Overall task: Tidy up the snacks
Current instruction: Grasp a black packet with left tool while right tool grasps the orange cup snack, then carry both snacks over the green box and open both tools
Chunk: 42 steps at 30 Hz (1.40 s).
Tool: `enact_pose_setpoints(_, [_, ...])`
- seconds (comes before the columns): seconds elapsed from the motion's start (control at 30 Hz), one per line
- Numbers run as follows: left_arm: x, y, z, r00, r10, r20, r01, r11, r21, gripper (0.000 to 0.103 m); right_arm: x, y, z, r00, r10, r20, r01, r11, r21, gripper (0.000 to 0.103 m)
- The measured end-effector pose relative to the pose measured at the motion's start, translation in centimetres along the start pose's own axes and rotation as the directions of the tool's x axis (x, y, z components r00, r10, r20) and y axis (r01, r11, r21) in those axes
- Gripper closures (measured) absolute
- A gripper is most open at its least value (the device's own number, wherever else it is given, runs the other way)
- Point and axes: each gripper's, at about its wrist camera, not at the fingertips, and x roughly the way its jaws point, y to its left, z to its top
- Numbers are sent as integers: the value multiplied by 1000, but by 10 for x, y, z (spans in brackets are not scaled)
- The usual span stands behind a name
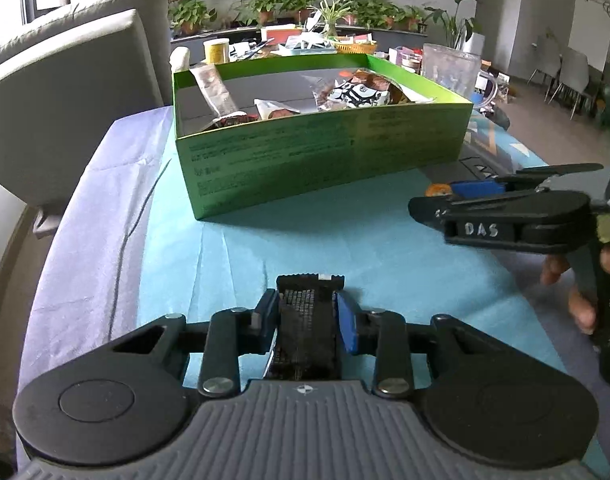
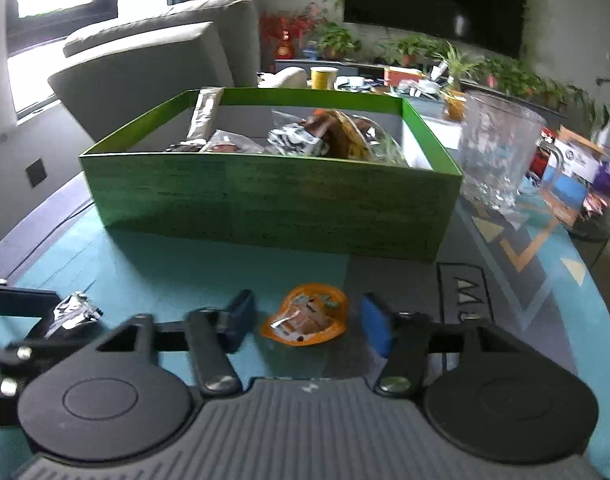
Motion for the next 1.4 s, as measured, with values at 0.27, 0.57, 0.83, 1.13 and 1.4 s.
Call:
enact_pose_setpoints(0.27, [-18,-3,3,999,-16,44,16,1000,-12,76,-19,-8,2,998,49,41,-51,998,44,66])
enact_pose_setpoints(0.57, [-39,-4,21,992,7,126,-4,1000,-20,76,-44,-13,14,988,73,135,-83,994,69,66])
enact_pose_setpoints(0.83, [-42,1,58,976,53,212,-40,997,-64,76,-49,-22,35,971,94,219,-118,988,103,66])
enact_pose_setpoints(1.13, [-24,0,108,949,86,303,-62,994,-86,76,-41,-34,72,945,99,312,-142,983,118,66])
enact_pose_setpoints(1.4, [12,0,131,956,99,276,-79,993,-84,76,-19,-47,85,939,99,329,-149,980,130,66])
